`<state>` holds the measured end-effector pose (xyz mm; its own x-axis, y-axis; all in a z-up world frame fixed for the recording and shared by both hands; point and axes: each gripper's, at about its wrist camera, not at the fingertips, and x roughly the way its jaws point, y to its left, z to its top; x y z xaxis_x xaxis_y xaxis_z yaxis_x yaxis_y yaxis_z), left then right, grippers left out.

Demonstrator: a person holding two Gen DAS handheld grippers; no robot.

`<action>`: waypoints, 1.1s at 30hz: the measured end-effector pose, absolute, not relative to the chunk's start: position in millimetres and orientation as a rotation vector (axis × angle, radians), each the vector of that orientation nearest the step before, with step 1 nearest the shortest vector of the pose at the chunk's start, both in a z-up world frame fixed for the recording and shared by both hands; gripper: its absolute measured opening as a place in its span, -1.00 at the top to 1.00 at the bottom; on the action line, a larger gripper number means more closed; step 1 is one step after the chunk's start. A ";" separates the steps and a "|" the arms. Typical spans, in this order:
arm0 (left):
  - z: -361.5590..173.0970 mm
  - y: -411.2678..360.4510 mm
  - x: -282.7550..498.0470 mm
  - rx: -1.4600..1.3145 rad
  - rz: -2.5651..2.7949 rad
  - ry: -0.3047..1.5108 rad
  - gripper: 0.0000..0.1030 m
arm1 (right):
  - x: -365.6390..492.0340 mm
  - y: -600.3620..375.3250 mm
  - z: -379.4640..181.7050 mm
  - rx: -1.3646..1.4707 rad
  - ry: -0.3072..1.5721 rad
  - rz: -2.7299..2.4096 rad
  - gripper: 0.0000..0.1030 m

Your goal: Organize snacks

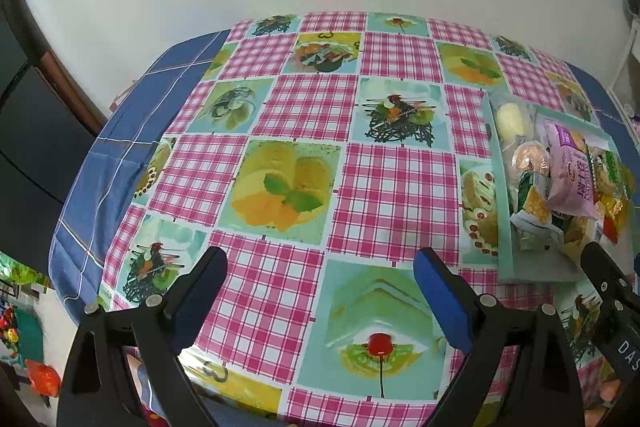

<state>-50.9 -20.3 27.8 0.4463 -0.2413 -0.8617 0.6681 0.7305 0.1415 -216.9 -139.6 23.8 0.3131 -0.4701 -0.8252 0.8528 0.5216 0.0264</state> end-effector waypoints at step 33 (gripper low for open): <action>27.0 -28.1 -49.8 0.541 -0.617 0.950 -0.83 | -214.2 -143.4 21.2 0.505 0.883 -0.917 -1.00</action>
<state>-49.8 -28.1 27.0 0.4382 -0.2424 -0.8656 0.6925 0.7049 0.1532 -214.2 -143.4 21.2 0.3087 -0.4655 -0.8294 0.8462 0.5327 0.0160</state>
